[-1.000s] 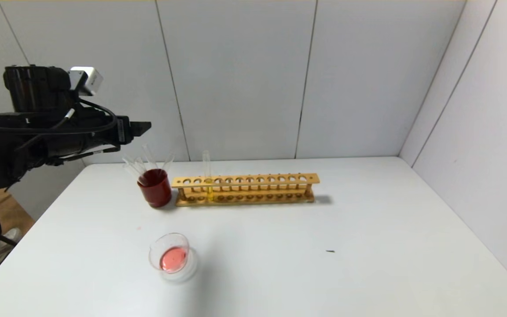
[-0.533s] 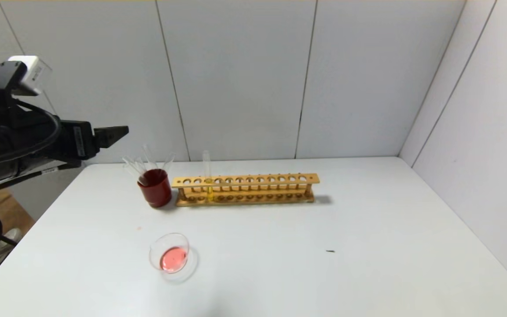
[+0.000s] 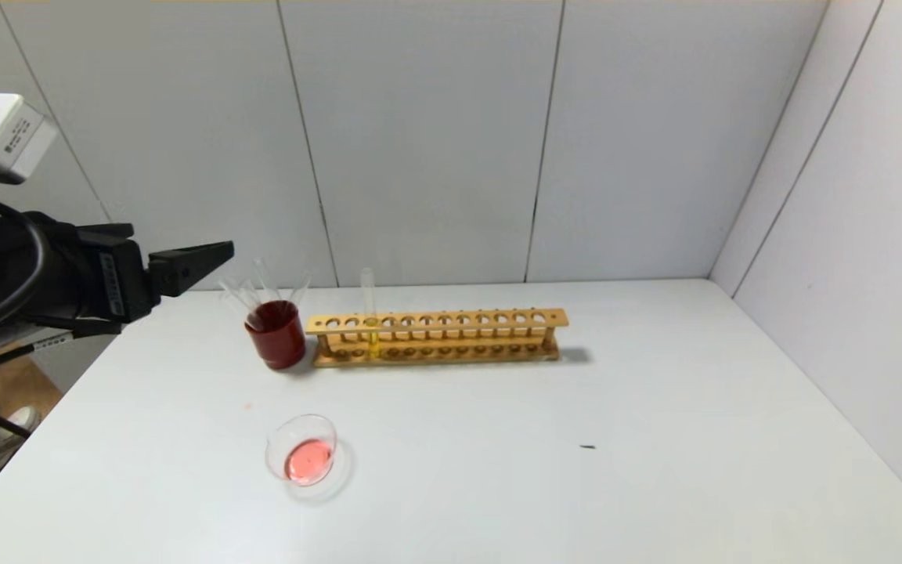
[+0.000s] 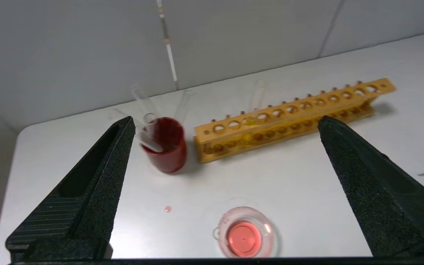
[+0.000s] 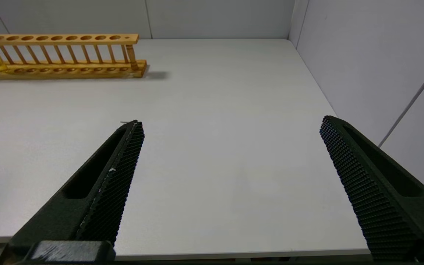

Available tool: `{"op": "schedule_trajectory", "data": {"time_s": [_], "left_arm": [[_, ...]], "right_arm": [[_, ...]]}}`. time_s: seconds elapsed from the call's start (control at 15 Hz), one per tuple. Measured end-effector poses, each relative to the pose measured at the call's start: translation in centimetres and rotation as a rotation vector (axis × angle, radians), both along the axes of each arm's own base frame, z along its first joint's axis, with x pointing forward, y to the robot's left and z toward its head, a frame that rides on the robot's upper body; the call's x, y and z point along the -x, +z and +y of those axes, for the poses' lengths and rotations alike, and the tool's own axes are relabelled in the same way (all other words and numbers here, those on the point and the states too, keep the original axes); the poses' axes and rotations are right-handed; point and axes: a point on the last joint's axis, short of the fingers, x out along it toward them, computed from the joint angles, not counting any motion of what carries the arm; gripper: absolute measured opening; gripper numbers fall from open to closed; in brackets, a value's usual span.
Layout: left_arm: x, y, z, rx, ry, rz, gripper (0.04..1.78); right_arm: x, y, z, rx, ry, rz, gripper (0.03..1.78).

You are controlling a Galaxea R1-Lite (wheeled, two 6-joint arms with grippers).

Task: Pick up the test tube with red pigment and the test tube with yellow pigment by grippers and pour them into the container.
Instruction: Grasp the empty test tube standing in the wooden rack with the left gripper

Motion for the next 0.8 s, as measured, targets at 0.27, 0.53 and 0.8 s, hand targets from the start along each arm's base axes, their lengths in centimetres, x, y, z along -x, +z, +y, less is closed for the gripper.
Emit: {"op": "schedule_trajectory", "data": {"time_s": [0.27, 0.53, 0.8], "left_arm": [[-1.8, -0.8, -1.7, -0.007, -0.053, 0.048, 1.75], [-5.0, -2.6, -3.8, -0.026, -0.091, 0.110, 1.75], [-9.8, -5.1, -6.1, -0.011, -0.102, 0.107, 1.75]], "right_arm": [[0.0, 0.0, 0.0, 0.000, 0.000, 0.000, 1.75], [0.0, 0.0, 0.0, 0.000, 0.000, 0.000, 1.75], [0.0, 0.0, 0.0, 0.000, 0.000, 0.000, 1.75]]}}
